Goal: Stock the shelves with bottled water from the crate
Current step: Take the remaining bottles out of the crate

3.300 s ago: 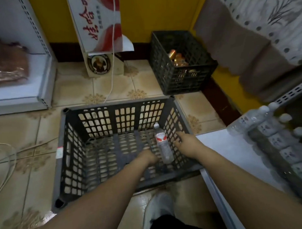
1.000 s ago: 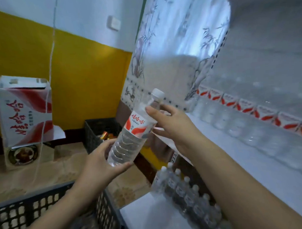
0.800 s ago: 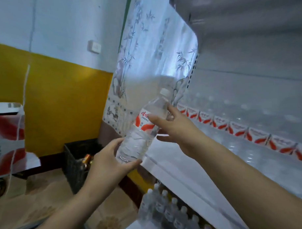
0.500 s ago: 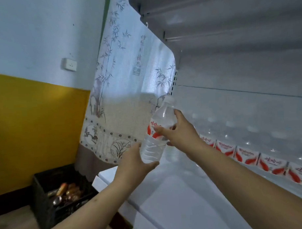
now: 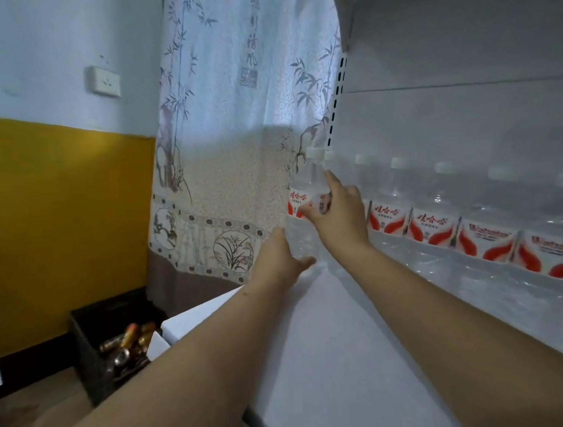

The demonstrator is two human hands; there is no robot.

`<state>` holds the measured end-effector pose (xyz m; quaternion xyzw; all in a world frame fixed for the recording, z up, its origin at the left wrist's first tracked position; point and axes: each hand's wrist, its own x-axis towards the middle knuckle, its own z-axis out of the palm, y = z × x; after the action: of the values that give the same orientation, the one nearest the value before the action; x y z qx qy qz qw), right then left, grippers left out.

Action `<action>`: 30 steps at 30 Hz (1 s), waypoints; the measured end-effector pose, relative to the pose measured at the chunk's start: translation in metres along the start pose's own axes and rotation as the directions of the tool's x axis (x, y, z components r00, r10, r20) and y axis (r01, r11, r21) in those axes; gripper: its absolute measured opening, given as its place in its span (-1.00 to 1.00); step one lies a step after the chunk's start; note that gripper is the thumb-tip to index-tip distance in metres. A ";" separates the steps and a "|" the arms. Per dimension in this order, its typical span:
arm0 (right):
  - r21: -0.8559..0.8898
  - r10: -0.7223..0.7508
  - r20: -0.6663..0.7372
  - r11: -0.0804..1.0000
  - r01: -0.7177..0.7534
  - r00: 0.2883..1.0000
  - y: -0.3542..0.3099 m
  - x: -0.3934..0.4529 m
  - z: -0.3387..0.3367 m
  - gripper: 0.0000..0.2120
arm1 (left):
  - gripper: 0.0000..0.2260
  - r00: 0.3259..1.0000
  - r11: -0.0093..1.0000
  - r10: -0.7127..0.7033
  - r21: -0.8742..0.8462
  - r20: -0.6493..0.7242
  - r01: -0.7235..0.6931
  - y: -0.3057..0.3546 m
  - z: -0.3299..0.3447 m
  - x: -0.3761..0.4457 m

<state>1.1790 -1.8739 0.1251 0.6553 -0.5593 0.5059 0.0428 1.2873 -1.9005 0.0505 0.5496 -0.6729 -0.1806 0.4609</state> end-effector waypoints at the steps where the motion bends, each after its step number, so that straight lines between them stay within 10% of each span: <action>1: -0.010 -0.019 -0.014 1.000 0.019 1.000 0.003 -0.003 0.003 -0.22 | -0.45 1.000 1.000 -0.008 -0.002 -0.004 0.008 0.000 0.001 0.000; 16: 0.060 0.040 0.056 0.997 -0.044 0.998 0.010 -0.019 0.009 -0.18 | -0.34 0.999 0.990 0.032 0.136 0.001 -0.032 0.001 0.001 -0.003; 22: 0.047 0.136 0.111 0.989 -0.142 0.984 -0.014 -0.034 -0.045 -0.48 | -0.27 0.994 0.959 -0.050 0.283 0.095 0.021 0.025 -0.021 -0.039; 30: -0.070 0.021 0.201 0.997 -0.007 0.979 -0.070 -0.063 -0.156 -0.34 | -0.33 0.975 0.928 0.107 0.334 0.192 -0.168 0.105 -0.064 -0.142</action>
<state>1.1460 -1.7080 0.1916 0.6973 -0.5827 0.4174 0.0049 1.2756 -1.7200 0.1019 0.5563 -0.7681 -0.0724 0.3087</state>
